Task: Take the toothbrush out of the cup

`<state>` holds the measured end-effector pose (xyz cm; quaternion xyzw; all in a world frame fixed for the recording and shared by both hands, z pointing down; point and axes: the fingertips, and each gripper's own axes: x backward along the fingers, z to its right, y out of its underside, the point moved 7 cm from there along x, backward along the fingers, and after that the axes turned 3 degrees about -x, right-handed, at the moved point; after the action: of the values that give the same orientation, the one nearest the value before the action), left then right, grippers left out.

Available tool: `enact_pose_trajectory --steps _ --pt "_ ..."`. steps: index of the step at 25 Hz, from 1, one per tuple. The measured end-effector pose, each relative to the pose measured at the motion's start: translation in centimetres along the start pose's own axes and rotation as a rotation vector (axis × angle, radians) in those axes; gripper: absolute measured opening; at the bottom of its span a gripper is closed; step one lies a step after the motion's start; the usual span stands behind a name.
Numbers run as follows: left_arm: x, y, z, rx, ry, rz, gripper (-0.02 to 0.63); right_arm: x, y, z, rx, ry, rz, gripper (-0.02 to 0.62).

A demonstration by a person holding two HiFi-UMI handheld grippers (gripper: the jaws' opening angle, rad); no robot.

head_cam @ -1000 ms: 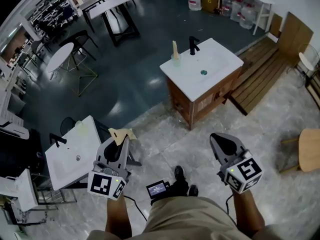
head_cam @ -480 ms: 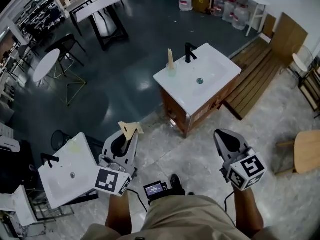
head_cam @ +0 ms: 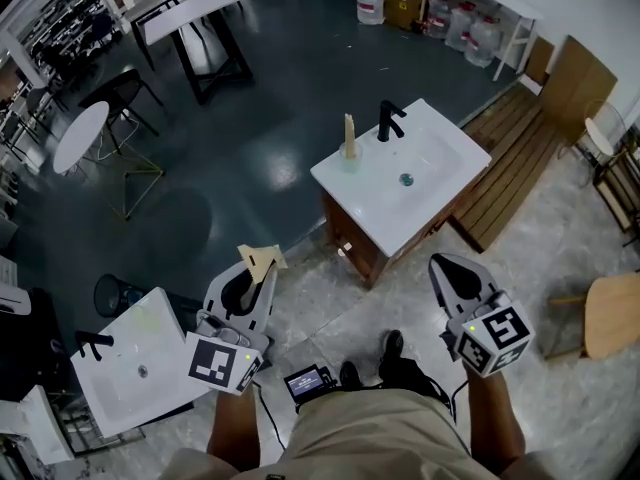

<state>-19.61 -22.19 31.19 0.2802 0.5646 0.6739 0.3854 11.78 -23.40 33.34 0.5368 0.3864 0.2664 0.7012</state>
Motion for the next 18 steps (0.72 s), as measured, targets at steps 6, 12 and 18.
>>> enact_pose_trajectory --steps 6,12,18 --pt "-3.3 1.7 -2.6 0.014 -0.048 -0.034 0.038 -6.0 -0.5 4.2 -0.004 -0.022 -0.01 0.005" --pt "-8.5 2.4 -5.1 0.022 -0.116 -0.088 0.037 -13.4 -1.6 9.8 -0.011 -0.082 -0.031 0.005" --pt "-16.9 3.2 -5.8 0.05 -0.189 -0.157 0.038 -22.1 -1.8 19.3 -0.005 -0.141 -0.102 0.006"
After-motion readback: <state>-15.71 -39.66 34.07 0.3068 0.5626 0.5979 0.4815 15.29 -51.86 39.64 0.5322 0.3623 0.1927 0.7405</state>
